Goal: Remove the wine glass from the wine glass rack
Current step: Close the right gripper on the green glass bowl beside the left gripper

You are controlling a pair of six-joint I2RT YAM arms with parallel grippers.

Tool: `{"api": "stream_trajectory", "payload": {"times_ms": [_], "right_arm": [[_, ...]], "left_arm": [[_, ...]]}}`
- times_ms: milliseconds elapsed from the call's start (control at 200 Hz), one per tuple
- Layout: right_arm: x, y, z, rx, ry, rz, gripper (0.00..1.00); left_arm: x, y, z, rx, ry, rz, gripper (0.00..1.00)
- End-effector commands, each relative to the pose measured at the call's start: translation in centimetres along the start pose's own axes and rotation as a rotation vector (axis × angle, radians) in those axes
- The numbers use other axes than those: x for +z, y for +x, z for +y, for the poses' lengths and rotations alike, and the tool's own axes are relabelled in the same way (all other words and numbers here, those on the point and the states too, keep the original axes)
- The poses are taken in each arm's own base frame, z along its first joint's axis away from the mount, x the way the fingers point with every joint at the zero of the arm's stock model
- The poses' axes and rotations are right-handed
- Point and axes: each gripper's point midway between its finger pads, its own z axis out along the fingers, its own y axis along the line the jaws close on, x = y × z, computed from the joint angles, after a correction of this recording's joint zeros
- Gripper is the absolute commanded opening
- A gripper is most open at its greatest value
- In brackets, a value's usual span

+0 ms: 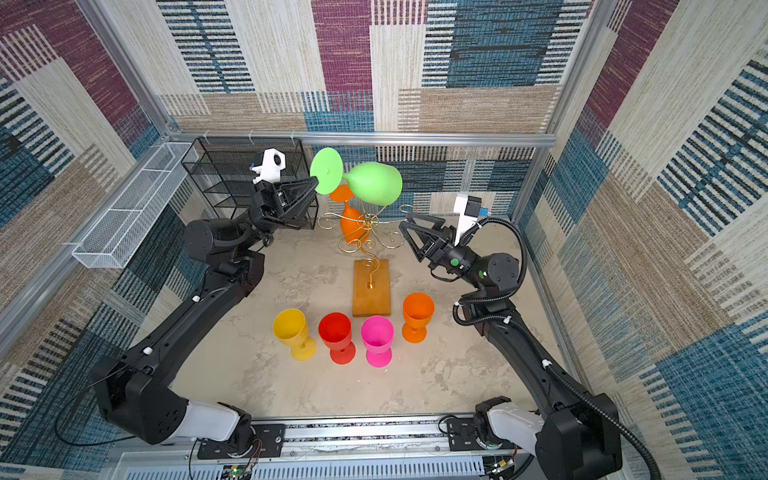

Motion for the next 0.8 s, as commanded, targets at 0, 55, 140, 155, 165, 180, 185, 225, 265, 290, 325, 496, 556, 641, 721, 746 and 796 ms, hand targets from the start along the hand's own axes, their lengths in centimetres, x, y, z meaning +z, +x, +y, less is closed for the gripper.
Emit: {"api": "stream_trajectory", "payload": {"times_ms": [0, 55, 140, 155, 165, 180, 185, 225, 265, 290, 325, 496, 556, 641, 721, 746, 796], "right_arm": [[-0.1, -0.9, 1.6, -0.04, -0.073, -0.024, 0.66], [0.1, -1.0, 1.3, -0.047, -0.066, -0.023, 0.66], [0.2, -1.3, 0.8, -0.055, -0.061, -0.025, 0.66], [0.2, -1.3, 0.7, -0.053, -0.059, -0.024, 0.66], [0.2, -1.3, 0.6, -0.054, -0.059, -0.023, 0.66], [0.2, -1.3, 0.5, -0.053, -0.055, -0.023, 0.66], [0.3, -1.3, 0.4, -0.053, -0.055, -0.023, 0.66], [0.3, -1.3, 0.1, -0.052, -0.051, -0.021, 0.66], [0.4, -1.4, -0.1, -0.052, -0.048, -0.023, 0.66], [0.4, -1.3, -0.2, -0.051, -0.049, -0.022, 0.66], [0.4, -1.4, -0.3, -0.052, -0.051, -0.025, 0.66], [0.7, -1.7, -0.4, -0.049, -0.069, -0.029, 0.66], [0.8, -1.8, -0.4, -0.054, -0.072, -0.031, 0.66], [0.8, -1.8, -0.3, -0.06, -0.083, -0.031, 0.66], [0.8, -2.0, 0.0, -0.067, -0.089, -0.035, 0.66], [0.8, -2.0, 0.1, -0.069, -0.09, -0.036, 0.66], [0.7, -2.0, 0.3, -0.076, -0.096, -0.037, 0.66]], "left_arm": [[0.4, 0.4, -1.2, -0.004, 0.091, 0.002, 0.0], [0.6, 0.4, -0.7, -0.02, 0.093, 0.005, 0.0], [0.9, 0.5, -0.3, -0.037, 0.1, 0.006, 0.0], [0.9, 0.5, -0.2, -0.041, 0.102, 0.008, 0.0], [0.9, 0.5, -0.1, -0.044, 0.102, 0.007, 0.0], [1.0, 0.5, -0.1, -0.046, 0.104, 0.008, 0.0], [1.0, 0.6, -0.1, -0.046, 0.104, 0.009, 0.0], [1.1, 0.6, 0.0, -0.052, 0.108, 0.009, 0.0], [1.1, 0.6, 0.2, -0.059, 0.109, 0.009, 0.0], [1.1, 0.6, 0.2, -0.061, 0.109, 0.01, 0.0], [1.2, 0.7, 0.3, -0.066, 0.11, 0.01, 0.0], [1.3, 0.9, 1.2, -0.096, 0.112, 0.008, 0.0], [1.2, 0.9, 1.5, -0.106, 0.114, 0.006, 0.0], [1.3, 0.9, 1.8, -0.122, 0.115, 0.003, 0.0], [1.2, 0.8, 2.1, -0.133, 0.113, -0.003, 0.0], [1.2, 0.7, 2.2, -0.135, 0.112, -0.004, 0.0], [1.2, 0.7, 2.4, -0.141, 0.11, -0.008, 0.0]]}}
